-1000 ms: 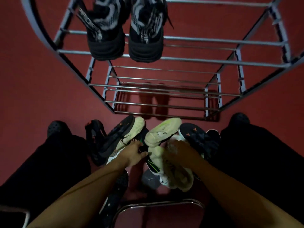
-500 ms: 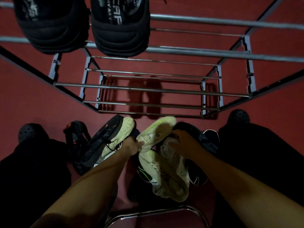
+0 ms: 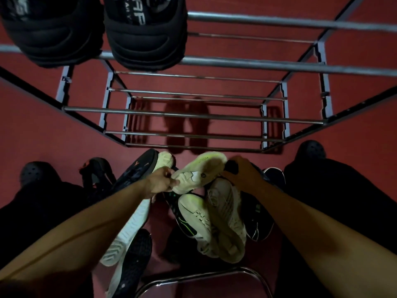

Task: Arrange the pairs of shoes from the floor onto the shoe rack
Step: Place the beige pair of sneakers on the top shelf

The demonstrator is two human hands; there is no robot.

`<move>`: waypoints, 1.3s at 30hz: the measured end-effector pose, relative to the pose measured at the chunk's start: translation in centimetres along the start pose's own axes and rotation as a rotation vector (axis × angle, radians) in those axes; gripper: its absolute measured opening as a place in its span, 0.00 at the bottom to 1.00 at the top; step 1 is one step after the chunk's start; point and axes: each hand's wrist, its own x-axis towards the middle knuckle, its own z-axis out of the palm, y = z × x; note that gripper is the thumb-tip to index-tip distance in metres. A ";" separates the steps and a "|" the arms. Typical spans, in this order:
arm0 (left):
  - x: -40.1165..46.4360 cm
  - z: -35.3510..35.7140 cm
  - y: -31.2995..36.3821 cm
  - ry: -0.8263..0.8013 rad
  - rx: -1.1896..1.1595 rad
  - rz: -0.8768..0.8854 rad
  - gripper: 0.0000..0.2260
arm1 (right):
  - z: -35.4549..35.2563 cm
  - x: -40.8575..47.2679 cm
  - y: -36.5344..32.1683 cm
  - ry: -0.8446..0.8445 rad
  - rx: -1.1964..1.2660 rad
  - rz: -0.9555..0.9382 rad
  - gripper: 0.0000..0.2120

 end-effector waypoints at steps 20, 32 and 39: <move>-7.6 -9.8 3.4 -0.244 -0.061 0.129 0.21 | 0.3 -1.7 -2.0 -0.169 0.375 0.073 0.33; -3.7 -3.8 -0.3 -0.069 0.204 0.053 0.10 | -0.5 -2.5 0.9 0.118 0.490 0.232 0.16; -0.8 2.7 -3.8 -0.175 0.333 -0.013 0.21 | -0.7 -2.3 2.3 0.136 0.418 0.268 0.15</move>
